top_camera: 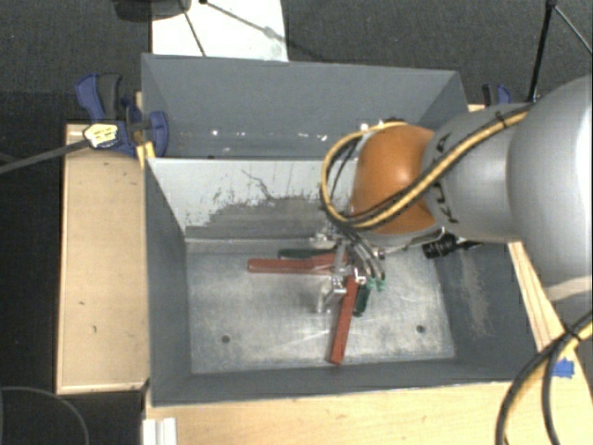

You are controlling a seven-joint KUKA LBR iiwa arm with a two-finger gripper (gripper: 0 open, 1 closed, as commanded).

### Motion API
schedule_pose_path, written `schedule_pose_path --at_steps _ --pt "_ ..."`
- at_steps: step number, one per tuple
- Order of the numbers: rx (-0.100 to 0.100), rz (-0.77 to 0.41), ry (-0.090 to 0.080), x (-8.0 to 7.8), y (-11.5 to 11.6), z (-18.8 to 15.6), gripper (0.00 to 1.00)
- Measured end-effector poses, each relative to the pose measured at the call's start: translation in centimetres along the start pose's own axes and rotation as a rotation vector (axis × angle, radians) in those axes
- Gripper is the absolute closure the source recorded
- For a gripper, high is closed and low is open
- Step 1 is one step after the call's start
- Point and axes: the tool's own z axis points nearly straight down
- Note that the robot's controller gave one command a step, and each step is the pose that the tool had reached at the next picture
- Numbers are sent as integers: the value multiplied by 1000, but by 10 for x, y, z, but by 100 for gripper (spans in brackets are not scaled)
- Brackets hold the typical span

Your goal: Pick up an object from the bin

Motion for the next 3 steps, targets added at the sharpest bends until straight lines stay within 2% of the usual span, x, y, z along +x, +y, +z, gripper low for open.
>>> schedule_pose_path --at_steps 1,3 --pt "-4 -50 -4 0 -3 -2 100" --pt "-2 -51 1 1 -3 -5 100"
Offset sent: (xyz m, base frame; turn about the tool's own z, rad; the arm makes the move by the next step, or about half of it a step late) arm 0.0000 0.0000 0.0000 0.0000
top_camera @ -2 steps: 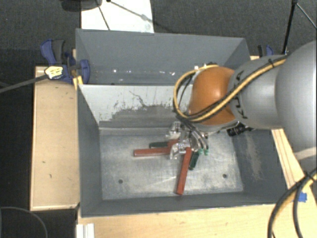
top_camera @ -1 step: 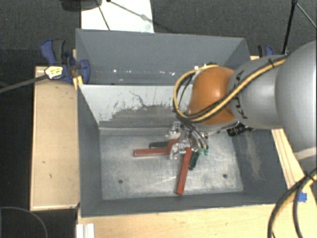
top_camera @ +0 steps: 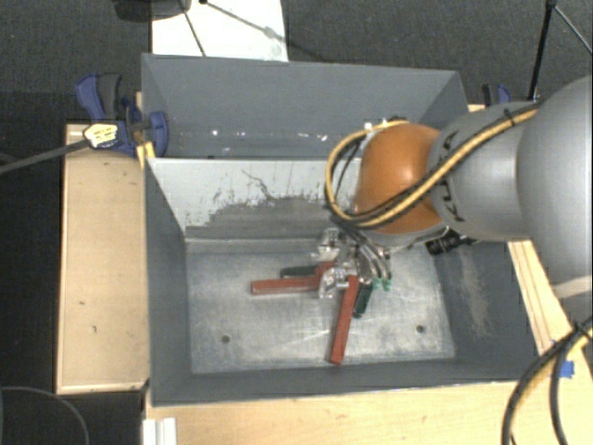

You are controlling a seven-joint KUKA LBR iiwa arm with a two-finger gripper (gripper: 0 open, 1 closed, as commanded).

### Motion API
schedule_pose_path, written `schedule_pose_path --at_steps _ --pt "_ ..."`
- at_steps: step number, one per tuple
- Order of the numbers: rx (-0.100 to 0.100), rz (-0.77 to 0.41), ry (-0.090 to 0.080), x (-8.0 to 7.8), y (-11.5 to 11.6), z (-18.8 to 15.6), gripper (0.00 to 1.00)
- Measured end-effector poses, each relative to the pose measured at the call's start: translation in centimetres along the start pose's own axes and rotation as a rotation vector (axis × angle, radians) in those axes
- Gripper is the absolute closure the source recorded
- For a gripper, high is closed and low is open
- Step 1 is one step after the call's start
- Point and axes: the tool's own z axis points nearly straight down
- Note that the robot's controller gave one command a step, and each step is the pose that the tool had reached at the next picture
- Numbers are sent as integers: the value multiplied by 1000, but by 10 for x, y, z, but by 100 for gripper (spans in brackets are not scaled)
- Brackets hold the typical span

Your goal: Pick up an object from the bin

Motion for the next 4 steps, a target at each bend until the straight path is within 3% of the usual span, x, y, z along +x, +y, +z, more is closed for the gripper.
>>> schedule_pose_path --at_steps 2,4 --pt "4 1 15 3 -1 -32 100" --pt "3 1 6 0 -1 -73 100"
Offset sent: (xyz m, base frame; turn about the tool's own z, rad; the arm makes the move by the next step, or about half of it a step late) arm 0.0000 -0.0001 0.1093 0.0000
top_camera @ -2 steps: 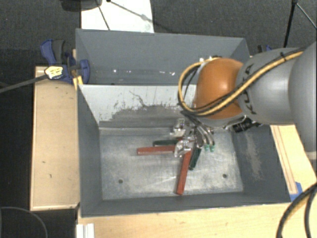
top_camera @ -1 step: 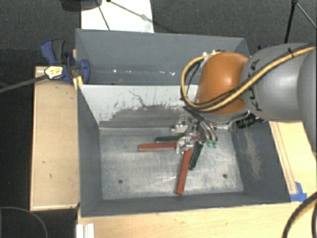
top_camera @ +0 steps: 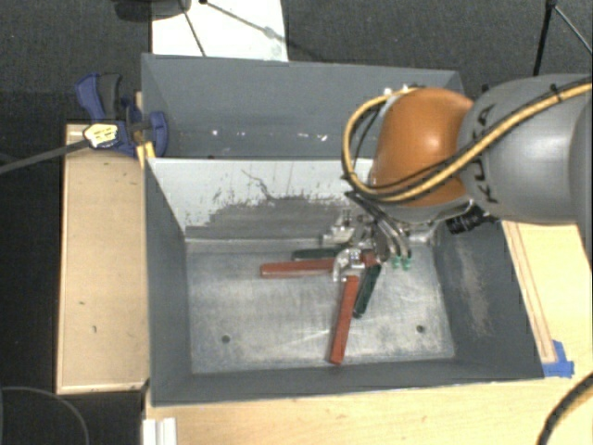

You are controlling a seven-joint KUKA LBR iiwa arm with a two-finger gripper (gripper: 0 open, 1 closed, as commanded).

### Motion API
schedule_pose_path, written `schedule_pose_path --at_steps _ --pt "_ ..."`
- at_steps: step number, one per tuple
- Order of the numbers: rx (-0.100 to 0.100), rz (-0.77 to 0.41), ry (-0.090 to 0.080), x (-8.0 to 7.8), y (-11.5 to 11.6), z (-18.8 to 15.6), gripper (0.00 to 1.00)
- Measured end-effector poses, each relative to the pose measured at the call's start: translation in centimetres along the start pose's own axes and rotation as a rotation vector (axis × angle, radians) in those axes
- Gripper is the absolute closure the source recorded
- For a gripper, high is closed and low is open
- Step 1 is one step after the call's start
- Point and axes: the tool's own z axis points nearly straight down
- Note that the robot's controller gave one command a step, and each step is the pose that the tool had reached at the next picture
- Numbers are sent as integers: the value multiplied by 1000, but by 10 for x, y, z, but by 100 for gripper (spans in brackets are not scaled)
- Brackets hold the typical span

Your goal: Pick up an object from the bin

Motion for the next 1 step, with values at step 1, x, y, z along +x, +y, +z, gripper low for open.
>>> schedule_pose_path --at_steps 1 --pt "0 0 -2 -1 0 -10 100"
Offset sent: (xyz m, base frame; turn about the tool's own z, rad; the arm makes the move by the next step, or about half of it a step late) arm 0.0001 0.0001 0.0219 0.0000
